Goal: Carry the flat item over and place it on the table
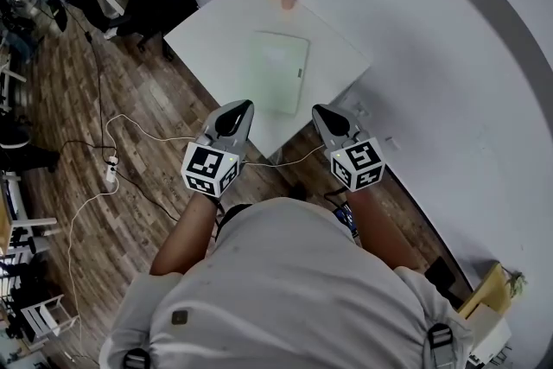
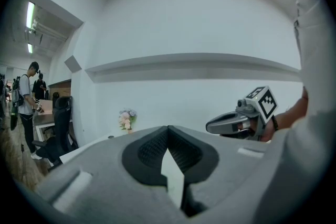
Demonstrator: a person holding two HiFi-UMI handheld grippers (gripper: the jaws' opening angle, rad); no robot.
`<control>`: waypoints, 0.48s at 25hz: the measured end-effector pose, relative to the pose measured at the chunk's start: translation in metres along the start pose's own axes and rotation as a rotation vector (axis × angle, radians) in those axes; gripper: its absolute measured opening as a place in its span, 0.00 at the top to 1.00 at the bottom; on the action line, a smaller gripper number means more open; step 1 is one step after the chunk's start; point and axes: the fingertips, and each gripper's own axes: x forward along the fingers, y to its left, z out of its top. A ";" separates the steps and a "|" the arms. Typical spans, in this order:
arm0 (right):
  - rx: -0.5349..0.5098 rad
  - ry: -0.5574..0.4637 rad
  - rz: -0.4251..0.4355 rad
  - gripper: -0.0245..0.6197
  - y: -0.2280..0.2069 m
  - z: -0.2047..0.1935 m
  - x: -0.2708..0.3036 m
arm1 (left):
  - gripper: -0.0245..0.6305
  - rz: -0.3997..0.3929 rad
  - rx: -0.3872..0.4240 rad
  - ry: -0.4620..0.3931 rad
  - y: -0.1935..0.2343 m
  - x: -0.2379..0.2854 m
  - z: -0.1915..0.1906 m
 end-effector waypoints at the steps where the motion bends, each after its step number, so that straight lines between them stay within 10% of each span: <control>1: -0.001 -0.003 -0.005 0.95 0.004 0.000 -0.001 | 0.96 -0.008 0.003 -0.003 0.000 -0.003 0.000; 12: -0.011 -0.028 -0.082 0.95 0.080 0.009 -0.002 | 0.96 -0.059 -0.015 -0.030 0.028 -0.082 -0.009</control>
